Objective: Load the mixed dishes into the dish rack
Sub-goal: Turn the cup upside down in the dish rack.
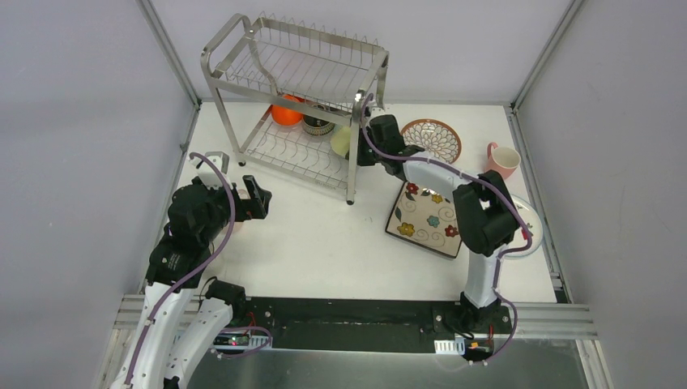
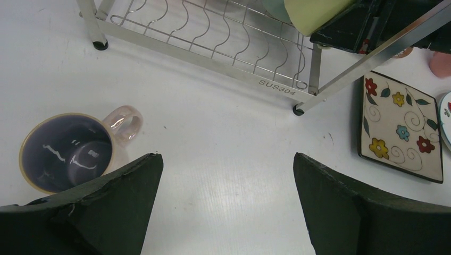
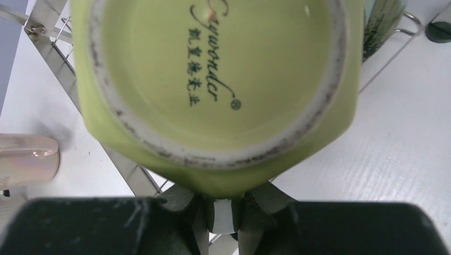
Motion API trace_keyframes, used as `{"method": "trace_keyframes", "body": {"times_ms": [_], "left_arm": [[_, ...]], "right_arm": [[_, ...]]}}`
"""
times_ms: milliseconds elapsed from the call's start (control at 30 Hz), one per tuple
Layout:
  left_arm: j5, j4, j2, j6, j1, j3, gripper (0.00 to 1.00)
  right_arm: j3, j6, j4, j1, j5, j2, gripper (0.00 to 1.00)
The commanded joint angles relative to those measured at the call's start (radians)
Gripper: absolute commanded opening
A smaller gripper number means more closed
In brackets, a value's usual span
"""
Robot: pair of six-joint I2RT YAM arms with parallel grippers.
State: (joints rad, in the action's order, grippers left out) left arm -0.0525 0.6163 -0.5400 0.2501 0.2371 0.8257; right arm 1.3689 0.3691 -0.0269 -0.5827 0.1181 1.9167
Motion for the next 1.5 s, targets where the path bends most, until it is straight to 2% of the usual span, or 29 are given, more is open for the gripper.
{"method": "trace_keyframes", "body": {"times_ms": [0, 133, 433, 600, 700, 900, 1167, 1300, 1467], "left_arm": [[0.02, -0.013, 0.011, -0.013, 0.01, 0.003, 0.98], [0.018, -0.014, 0.013, -0.012, 0.01, 0.001, 0.98], [0.015, -0.013, 0.015, -0.013, 0.01, -0.002, 0.98], [0.024, -0.011, 0.013, -0.013, 0.01, -0.001, 0.98], [0.025, -0.011, 0.014, -0.015, 0.01, -0.001, 0.98], [0.019, -0.01, 0.017, -0.017, 0.01, -0.003, 0.98], [0.03, -0.007, 0.021, -0.019, 0.01, -0.002, 0.98], [0.039, -0.006, 0.02, -0.023, 0.01, -0.001, 0.98], [0.044, -0.008, 0.01, -0.025, 0.01, 0.001, 0.98]], "right_arm": [[0.107, 0.039, 0.051, -0.023, -0.017, 0.012, 0.0], [0.116, 0.053, 0.04, -0.033, -0.059, 0.036, 0.02], [0.185, 0.03, -0.049, -0.05, -0.073, 0.098, 0.13], [0.246, 0.019, -0.132, -0.055, -0.084, 0.14, 0.15], [0.258, 0.011, -0.162, -0.06, -0.145, 0.158, 0.21], [0.261, 0.003, -0.17, -0.073, -0.146, 0.172, 0.29], [0.242, 0.065, -0.168, -0.073, -0.138, 0.137, 0.44], [0.18, 0.113, -0.104, -0.073, -0.127, 0.079, 0.51], [0.129, 0.162, -0.067, -0.065, -0.063, 0.022, 0.52]]}}
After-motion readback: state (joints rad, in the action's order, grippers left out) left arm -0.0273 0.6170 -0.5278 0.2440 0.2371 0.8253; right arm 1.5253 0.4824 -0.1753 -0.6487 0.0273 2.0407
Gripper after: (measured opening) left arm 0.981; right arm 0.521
